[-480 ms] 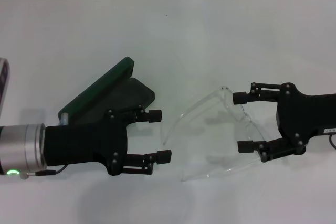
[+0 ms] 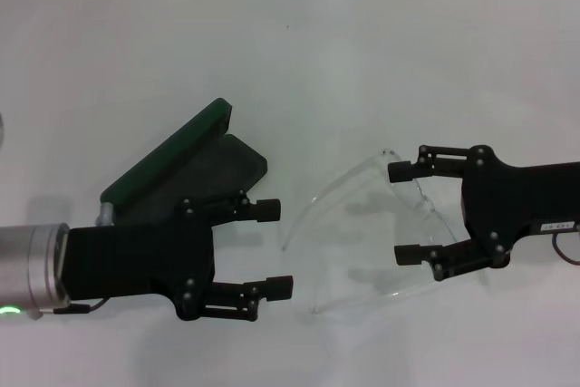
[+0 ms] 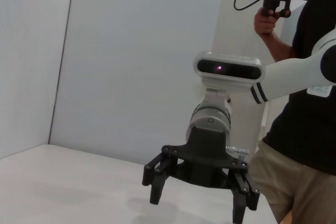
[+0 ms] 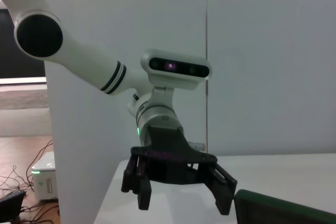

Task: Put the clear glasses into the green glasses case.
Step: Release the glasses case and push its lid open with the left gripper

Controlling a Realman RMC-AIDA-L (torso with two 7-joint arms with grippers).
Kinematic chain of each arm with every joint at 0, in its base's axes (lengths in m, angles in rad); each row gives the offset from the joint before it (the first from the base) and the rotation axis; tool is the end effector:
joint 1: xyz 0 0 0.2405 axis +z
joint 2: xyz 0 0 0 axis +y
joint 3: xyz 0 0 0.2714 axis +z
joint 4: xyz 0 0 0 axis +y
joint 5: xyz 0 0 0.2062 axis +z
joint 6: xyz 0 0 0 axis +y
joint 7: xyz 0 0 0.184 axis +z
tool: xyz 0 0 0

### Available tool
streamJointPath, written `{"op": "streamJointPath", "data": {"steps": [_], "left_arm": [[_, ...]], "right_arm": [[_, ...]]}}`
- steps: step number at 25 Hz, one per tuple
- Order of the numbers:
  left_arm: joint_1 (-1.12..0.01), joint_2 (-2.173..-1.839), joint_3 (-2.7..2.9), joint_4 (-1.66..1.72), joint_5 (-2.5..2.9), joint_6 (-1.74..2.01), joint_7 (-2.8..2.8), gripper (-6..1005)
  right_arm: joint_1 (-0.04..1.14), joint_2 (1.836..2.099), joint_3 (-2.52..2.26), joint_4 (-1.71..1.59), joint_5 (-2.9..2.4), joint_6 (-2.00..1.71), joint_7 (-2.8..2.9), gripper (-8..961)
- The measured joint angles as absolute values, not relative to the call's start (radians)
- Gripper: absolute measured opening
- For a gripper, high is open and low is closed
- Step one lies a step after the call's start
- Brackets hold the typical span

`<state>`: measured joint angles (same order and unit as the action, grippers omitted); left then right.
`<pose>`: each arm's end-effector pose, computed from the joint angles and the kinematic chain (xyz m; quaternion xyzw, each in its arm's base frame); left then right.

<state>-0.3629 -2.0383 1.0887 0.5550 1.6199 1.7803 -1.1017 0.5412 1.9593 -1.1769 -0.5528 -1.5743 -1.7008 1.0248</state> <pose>-0.2432 0.2582 -0.0569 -0.9335 -0.1088 -0.3412 0.0144 0.2144 0.3132 -0.0433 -0.9569 -0.0125 0.2894 0.0217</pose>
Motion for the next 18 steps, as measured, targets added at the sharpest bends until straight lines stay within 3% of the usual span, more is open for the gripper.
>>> {"op": "streamJointPath", "data": {"steps": [6,12,18], "left_arm": [[-0.357,-2.042,1.064,0.608,1.618,1.787,-1.144,869],[-0.389,-2.019,0.969,0.87,1.695,1.741,-1.494,869],[-0.417,-2.042,0.931,1.044,1.963,1.538,-1.743,868]], "right_arm": [[0.525,1.963,-1.174,-0.56,-1.578,-1.697,1.016,886],[0.523,1.961,-1.177,-0.566,-1.579,-1.697,1.016,886],[0.522,1.96,-1.178,-0.57,-1.58,-1.696,1.015,886]]}}
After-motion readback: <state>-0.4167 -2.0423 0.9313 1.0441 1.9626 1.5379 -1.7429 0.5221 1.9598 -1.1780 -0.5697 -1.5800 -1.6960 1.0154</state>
